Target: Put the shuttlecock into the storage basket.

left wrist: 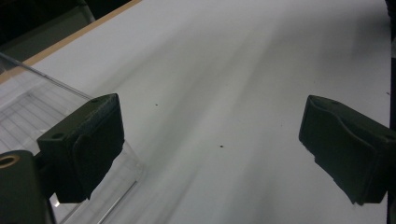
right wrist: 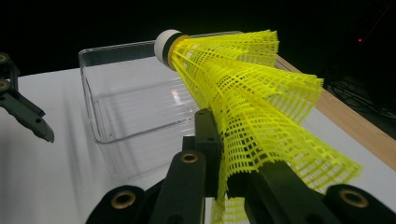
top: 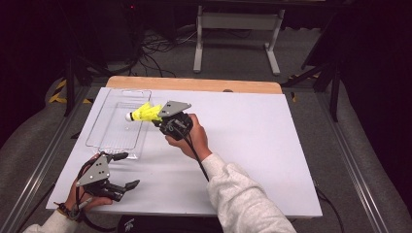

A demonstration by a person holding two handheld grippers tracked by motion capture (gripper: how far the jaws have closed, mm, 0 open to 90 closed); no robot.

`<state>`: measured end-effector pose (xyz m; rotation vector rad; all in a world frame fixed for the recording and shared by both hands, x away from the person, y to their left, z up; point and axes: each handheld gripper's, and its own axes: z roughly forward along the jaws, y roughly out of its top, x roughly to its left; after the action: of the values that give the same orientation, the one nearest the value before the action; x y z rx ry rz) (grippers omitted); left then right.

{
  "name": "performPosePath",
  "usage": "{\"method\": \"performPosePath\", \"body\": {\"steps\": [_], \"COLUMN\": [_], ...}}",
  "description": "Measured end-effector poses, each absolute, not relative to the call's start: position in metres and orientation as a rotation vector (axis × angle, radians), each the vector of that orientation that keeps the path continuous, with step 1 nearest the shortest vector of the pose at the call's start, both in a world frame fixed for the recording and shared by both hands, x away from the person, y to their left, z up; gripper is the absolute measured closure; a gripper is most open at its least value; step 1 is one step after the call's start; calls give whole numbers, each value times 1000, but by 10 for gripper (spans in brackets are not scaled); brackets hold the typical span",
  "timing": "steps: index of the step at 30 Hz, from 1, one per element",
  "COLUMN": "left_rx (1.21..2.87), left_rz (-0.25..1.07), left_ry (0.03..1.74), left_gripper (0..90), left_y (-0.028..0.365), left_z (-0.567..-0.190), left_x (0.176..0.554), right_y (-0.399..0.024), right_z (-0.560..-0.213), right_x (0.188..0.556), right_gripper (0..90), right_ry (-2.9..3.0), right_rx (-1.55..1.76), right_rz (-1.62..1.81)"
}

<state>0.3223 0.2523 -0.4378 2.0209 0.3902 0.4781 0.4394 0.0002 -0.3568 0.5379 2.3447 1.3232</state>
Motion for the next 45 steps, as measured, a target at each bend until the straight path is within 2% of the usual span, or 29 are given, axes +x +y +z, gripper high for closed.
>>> {"method": "performPosePath", "body": {"steps": [17, 45], "left_rx": [2020, 2029], "left_rz": [453, 443], "left_ry": [392, 398], "left_gripper": [77, 82], "left_y": [250, 250], "left_z": [-441, -443], "left_x": [321, 318], "right_y": [29, 79], "right_z": [-357, -361], "right_x": [455, 461], "right_gripper": [878, 878], "right_ry": [2434, 2511], "right_rx": [460, 346], "right_rz": [1271, 1251]}}
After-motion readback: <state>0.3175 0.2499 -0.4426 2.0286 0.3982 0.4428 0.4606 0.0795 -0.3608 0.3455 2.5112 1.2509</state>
